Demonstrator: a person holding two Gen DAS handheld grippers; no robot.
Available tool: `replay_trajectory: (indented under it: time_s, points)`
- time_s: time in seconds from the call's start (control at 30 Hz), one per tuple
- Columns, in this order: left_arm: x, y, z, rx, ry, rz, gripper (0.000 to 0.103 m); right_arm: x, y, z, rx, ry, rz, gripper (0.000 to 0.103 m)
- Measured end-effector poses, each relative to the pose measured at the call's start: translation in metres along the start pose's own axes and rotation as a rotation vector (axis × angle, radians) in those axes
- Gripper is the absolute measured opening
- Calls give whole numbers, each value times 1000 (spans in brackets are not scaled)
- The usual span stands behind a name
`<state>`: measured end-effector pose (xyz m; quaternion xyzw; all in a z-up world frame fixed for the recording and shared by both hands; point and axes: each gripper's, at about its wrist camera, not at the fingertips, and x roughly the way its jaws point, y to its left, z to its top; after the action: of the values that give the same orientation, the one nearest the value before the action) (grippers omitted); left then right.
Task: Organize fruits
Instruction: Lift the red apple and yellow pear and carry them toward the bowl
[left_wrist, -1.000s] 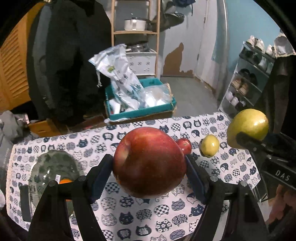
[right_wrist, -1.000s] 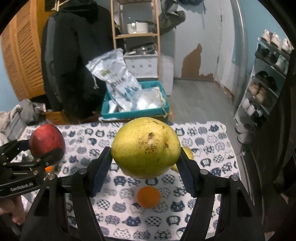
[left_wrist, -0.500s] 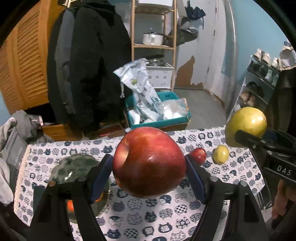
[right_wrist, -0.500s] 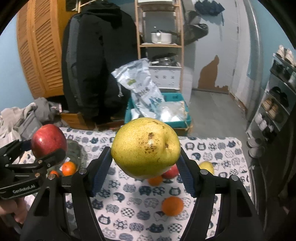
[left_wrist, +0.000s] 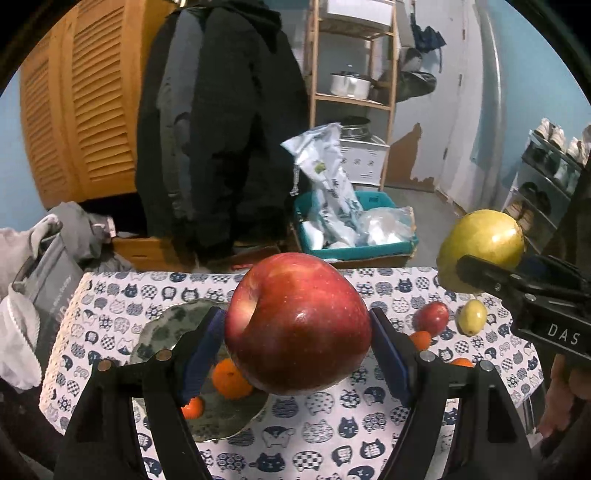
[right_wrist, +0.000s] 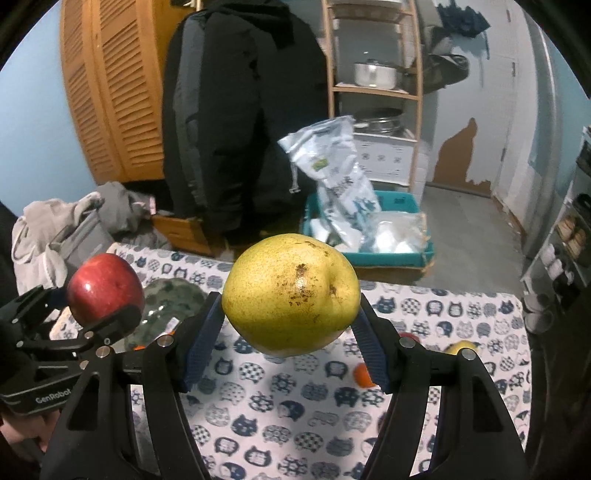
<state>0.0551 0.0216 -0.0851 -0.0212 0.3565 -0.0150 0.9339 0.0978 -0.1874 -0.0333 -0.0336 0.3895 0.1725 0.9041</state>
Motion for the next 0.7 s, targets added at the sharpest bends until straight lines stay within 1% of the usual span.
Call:
replay_trajectory:
  time_s: [0.2, 0.43, 0.6, 0.7]
  points:
    - [3, 25, -4, -35, 12, 24, 79, 17, 30, 6, -42, 18, 39, 70]
    - [7, 56, -8, -79, 20, 58, 79, 42, 58, 13, -61, 43, 74, 70]
    - [14, 86, -14, -115, 30, 91, 79, 62, 74, 16, -65, 68, 97, 70]
    - [23, 107, -18, -145, 53, 108, 79, 80, 85, 16, -62, 87, 115, 70]
